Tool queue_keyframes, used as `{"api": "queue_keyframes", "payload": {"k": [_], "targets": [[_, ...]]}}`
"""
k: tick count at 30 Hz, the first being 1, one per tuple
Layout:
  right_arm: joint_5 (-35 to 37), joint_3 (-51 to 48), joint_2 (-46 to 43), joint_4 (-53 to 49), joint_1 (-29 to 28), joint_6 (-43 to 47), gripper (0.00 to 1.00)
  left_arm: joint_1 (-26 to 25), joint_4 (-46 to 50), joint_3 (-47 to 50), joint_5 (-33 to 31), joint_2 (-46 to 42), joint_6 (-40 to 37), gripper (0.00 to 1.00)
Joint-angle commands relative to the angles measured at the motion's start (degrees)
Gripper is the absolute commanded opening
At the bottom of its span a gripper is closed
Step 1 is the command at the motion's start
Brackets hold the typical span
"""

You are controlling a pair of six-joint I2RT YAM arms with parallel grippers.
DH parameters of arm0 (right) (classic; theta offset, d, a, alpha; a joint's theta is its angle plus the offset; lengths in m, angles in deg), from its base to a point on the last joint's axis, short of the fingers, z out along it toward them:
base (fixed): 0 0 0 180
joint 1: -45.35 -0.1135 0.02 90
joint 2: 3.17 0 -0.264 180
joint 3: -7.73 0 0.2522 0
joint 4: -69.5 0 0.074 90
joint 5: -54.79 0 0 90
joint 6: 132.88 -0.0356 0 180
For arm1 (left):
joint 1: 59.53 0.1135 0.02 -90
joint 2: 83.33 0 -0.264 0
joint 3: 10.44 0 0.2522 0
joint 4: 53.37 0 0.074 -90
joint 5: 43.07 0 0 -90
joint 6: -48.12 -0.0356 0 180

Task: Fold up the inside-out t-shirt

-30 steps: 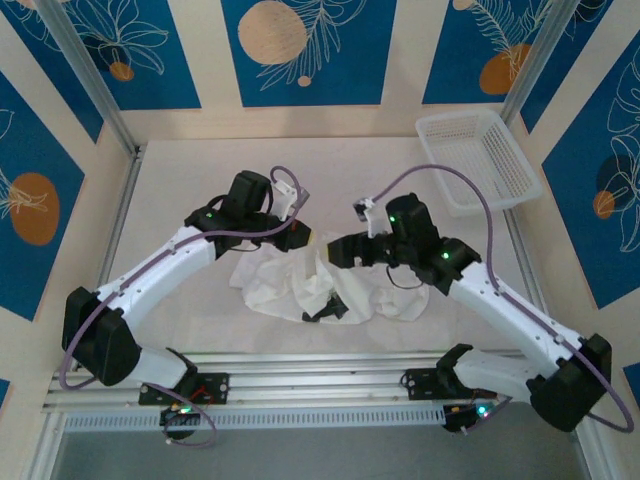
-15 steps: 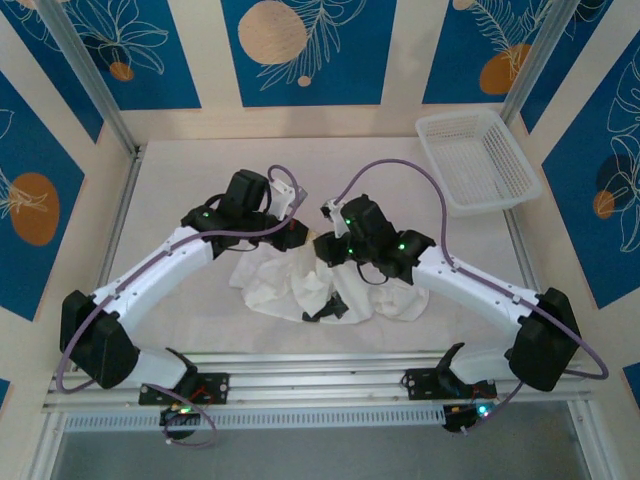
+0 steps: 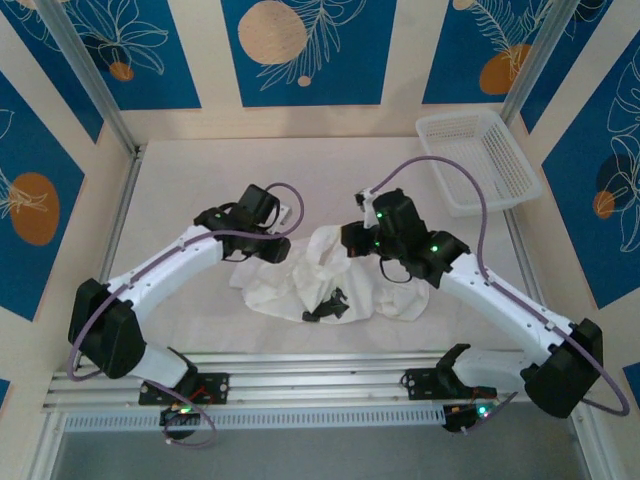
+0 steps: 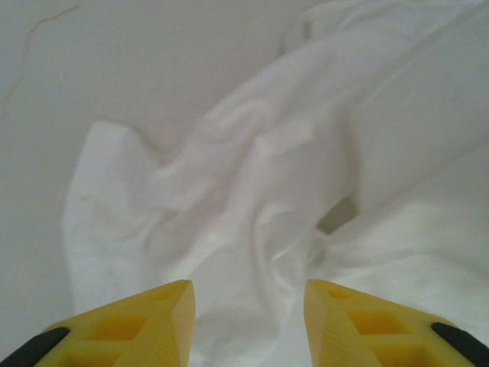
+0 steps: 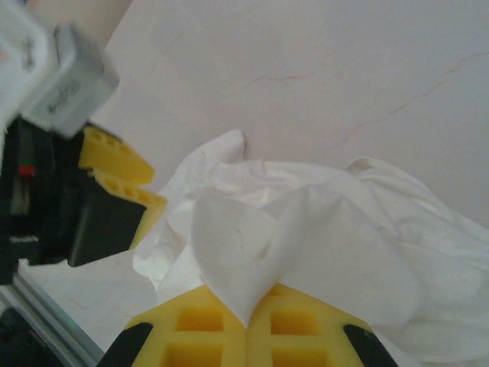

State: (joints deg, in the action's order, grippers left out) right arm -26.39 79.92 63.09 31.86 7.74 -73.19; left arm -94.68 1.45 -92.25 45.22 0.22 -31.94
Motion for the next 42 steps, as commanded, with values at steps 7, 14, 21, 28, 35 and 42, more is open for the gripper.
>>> {"api": "queue_keyframes", "payload": {"k": [7, 14, 21, 28, 35, 42], "targets": [[-7.41, -5.21, 1.46, -3.01, 8.72, -7.85, 0.02, 0.01, -16.37, 4.14, 25.80, -5.46, 3.80, 0.43], [-11.66, -7.78, 0.36, -1.25, 11.22, -9.25, 0.02, -4.09, -28.30, 6.83, 35.54, 1.99, 18.29, 0.45], [-11.72, -7.10, 0.71, -1.79, 11.41, -9.07, 0.02, -8.42, -23.96, 3.59, 28.27, 7.02, 18.43, 0.43], [-11.83, -7.19, 0.69, -1.82, 11.63, -9.68, 0.02, -8.96, -19.78, 1.96, 23.98, 9.40, 18.75, 0.36], [-10.66, -7.25, 0.51, -2.75, 11.96, -9.68, 0.02, -8.55, -17.32, -1.03, 22.05, 8.16, 17.77, 0.00], [-14.69, -13.92, 3.21, -1.15, 19.33, -13.71, 0.04, -6.13, -11.15, -7.56, 17.48, -1.06, 12.23, 0.00]]}}
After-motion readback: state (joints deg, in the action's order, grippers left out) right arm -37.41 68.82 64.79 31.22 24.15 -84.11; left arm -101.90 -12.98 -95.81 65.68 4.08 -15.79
